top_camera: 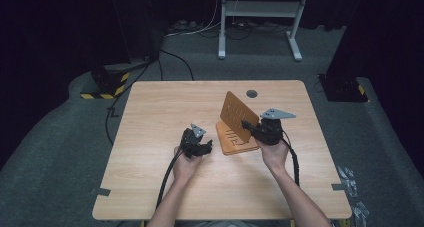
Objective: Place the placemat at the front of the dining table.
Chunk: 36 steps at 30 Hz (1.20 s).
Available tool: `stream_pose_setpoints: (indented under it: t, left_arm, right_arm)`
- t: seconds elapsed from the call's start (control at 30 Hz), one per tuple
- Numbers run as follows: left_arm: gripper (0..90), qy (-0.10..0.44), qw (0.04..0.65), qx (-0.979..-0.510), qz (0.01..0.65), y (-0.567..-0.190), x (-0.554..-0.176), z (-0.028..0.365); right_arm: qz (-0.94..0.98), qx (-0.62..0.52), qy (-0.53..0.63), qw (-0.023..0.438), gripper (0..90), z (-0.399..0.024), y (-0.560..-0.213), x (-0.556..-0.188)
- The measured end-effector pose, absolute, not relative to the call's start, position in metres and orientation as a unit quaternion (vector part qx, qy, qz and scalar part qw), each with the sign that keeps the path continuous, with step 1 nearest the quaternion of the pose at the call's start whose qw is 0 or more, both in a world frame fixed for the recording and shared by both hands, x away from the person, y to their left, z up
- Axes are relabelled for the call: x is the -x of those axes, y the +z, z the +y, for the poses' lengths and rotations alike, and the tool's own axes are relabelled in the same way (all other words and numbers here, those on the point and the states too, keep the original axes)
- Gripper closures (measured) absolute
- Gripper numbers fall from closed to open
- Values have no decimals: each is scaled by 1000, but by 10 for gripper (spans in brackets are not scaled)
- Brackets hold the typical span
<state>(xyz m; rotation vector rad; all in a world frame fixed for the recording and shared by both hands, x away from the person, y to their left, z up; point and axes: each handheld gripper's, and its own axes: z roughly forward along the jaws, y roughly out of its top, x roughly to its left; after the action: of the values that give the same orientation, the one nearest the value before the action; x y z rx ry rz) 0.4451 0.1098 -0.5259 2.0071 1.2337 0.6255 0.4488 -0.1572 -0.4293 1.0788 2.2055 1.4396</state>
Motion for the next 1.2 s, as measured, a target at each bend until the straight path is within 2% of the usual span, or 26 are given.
stream_pose_setpoints:
  t: [1.2]
  left_arm:
    - [326,239,345,-775,473,-526,-445,110]
  right_arm:
    - [763,-385,493,164,863,-190,-416,-444]
